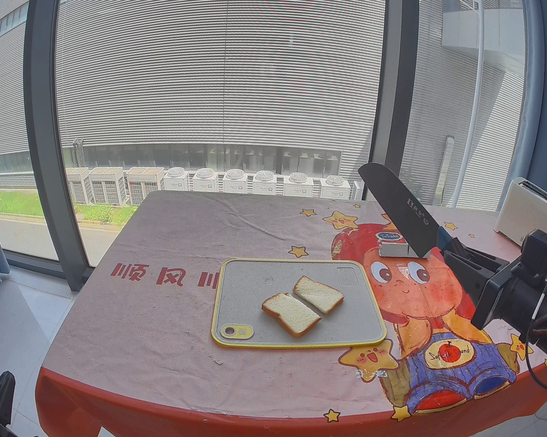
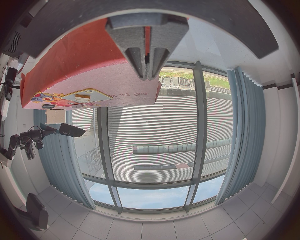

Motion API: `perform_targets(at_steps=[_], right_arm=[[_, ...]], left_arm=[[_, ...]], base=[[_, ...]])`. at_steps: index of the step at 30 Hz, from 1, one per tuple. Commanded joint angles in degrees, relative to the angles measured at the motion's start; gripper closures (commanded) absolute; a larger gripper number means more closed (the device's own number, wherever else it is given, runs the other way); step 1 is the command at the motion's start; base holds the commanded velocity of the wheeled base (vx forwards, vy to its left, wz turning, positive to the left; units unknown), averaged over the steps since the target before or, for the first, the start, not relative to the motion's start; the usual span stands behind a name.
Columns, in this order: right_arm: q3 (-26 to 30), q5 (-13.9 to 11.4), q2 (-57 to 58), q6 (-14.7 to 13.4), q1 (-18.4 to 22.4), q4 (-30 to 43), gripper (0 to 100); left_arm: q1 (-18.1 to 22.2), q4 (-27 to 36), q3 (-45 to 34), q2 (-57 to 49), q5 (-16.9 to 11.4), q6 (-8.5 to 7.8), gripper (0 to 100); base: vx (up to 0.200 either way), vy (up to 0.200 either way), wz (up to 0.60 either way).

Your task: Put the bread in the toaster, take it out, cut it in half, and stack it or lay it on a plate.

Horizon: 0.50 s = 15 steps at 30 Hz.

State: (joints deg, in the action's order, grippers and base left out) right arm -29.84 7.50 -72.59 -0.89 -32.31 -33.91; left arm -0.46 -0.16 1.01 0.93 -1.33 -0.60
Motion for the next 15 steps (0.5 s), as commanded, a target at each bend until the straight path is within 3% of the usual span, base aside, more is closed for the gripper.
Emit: perform_targets(at_steps=[1,15], right_arm=[[0.0,0.0,0.0,0.0,0.1,0.0,100],[-0.3,-0.4,-0.8,0.0,2.5,0.0,100]], left_arm=[[0.0,0.0,-1.0,-0.9,0.0,-0.02,100],[0.0,0.0,-1.0,-0.9,0.0,-0.02,100]], base=[[0.000,0.000,0.00],[0.000,0.000,0.00]])
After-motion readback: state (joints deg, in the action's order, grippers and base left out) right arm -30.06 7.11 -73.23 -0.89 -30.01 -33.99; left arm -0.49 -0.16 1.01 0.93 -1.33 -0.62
